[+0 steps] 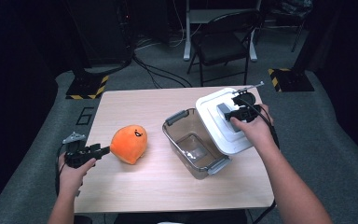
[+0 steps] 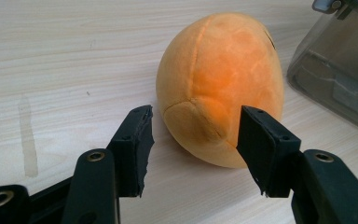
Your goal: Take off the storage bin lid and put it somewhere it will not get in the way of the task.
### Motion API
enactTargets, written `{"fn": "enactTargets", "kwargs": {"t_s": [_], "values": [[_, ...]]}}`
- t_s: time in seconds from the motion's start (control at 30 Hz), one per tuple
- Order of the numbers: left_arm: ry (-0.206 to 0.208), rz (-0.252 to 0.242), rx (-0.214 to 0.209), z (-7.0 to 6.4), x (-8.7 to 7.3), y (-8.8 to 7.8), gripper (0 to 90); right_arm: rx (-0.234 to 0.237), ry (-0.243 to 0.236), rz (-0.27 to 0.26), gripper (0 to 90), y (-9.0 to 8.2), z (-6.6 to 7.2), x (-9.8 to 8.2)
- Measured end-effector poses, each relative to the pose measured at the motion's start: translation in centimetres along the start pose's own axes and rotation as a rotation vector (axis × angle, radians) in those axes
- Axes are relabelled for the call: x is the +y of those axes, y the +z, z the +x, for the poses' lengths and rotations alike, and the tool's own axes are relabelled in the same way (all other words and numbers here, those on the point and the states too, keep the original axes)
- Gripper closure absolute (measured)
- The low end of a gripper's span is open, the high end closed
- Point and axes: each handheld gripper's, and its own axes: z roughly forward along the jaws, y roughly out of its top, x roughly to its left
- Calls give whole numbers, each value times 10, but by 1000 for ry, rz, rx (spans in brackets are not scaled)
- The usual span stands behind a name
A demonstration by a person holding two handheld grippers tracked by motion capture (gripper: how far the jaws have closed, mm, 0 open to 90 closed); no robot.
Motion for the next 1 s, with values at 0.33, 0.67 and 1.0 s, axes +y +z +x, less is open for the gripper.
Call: {"fn": "enactTargets", "kwargs": {"t_s": [0.33,0.67,1.0], "values": [[-4,-3,3,0,-1,1,449,-34,41,3,665,-1,-20,-5],[2,1,4,0,0,1,449,-68,67,1,665,-3,-37,-11],[0,4,3,0,-1,2,449,-91,88,12,665,-1,-50,-18]]}}
